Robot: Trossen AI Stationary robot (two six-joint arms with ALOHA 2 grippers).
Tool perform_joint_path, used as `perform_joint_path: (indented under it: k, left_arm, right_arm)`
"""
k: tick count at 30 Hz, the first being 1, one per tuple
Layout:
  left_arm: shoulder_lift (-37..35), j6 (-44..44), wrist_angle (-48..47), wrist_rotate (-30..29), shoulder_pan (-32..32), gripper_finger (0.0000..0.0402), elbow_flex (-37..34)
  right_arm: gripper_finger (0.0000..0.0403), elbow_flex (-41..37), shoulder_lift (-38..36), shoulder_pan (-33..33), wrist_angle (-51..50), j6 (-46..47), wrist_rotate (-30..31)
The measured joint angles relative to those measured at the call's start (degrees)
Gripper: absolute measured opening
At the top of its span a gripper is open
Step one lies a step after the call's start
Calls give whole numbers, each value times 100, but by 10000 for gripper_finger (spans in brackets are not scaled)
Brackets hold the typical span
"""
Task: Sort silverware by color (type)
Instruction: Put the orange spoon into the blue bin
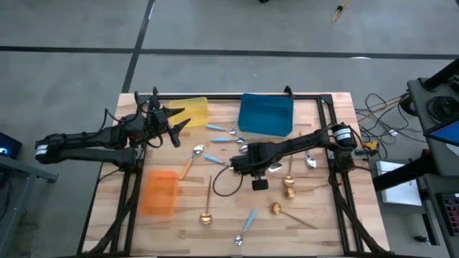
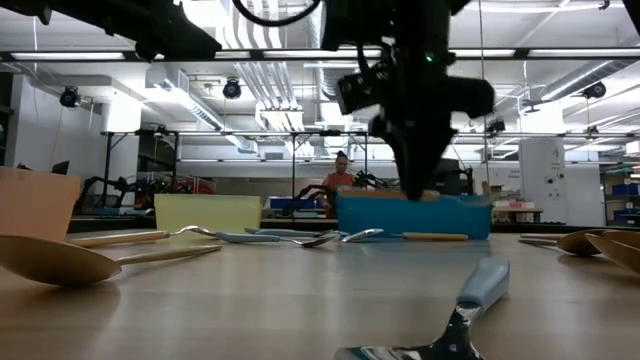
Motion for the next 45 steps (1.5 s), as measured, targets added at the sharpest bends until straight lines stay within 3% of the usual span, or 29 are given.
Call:
perform_joint_path:
  k: [13, 22, 32, 45]
  left_arm:
    - [0, -393, -12, 29, 1, 194, 0]
    - [-1, -615, -36, 562, 1, 194, 0]
    - [-1, -715, -98, 564, 1, 194, -46]
    - [0, -715, -149, 562, 2, 194, -53]
  right_arm:
    - [37, 1423, -19, -1063, -763, -895, -4]
    - [37, 1970, -22, -2065, -890, -1789, -5]
    - [37, 1710, -24, -3211, -660, -2572, -23]
    - [36, 950, -28, -4142, 371, -3148, -282]
